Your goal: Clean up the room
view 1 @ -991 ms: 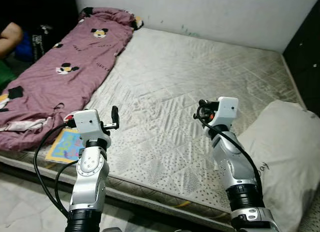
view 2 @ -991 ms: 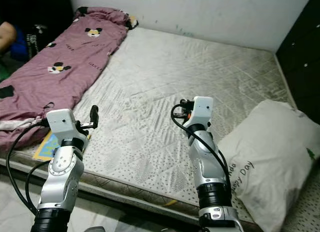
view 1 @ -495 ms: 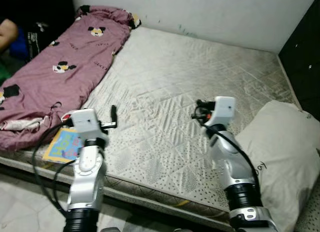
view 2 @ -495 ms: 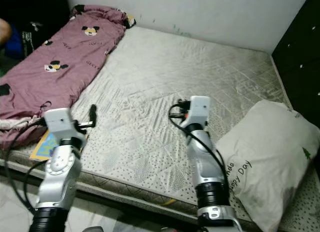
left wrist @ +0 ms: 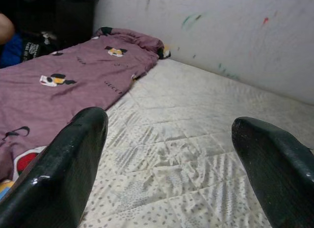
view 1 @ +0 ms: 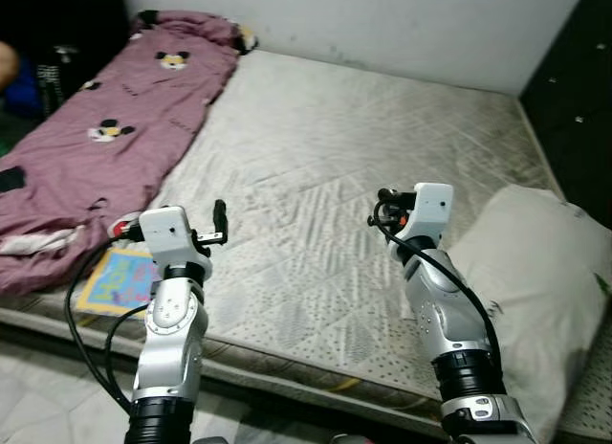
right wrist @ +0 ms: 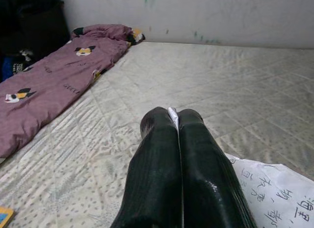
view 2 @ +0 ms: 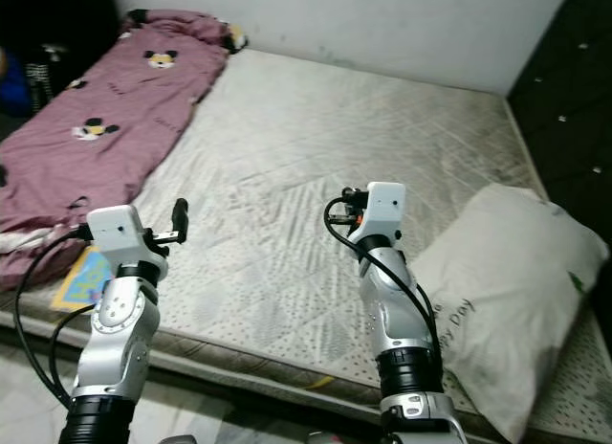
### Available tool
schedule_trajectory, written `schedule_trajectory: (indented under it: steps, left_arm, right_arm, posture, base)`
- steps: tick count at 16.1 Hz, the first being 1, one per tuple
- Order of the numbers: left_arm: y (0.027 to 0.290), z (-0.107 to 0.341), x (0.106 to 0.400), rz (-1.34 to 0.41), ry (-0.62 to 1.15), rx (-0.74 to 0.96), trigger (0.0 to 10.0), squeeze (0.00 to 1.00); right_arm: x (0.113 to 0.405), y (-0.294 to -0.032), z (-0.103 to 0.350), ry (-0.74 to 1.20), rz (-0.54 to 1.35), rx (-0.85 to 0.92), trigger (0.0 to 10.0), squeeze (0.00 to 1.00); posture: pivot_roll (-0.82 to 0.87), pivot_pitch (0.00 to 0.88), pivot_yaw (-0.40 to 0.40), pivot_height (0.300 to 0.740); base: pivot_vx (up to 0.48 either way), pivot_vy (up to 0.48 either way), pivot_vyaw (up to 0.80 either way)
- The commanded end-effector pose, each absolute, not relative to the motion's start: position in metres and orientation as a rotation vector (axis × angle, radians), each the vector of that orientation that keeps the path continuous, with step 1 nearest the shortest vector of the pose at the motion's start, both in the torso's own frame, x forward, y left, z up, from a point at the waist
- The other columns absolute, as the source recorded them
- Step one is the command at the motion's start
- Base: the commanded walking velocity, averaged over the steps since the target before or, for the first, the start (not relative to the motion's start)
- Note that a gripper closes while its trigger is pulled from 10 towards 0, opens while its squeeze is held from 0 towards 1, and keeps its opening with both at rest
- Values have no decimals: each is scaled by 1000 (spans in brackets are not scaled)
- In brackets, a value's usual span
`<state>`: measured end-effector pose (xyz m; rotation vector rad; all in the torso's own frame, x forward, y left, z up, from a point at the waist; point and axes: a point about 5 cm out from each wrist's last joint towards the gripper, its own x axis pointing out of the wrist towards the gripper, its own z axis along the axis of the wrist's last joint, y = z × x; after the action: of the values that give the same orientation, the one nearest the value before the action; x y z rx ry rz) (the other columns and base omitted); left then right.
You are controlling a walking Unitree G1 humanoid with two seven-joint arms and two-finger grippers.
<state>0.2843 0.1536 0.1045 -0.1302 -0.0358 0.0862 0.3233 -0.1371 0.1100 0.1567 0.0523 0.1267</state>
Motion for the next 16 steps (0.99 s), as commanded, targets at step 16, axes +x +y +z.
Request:
schedule_trajectory:
  steps: [16]
  left_arm:
    - [151,107,289,76,-44,-132,10000,0]
  right_arm:
    - [326,-137,111,48,127,149,10000,0]
  posture:
    - [-63,0,-36,740]
  base:
    - [0,330,0]
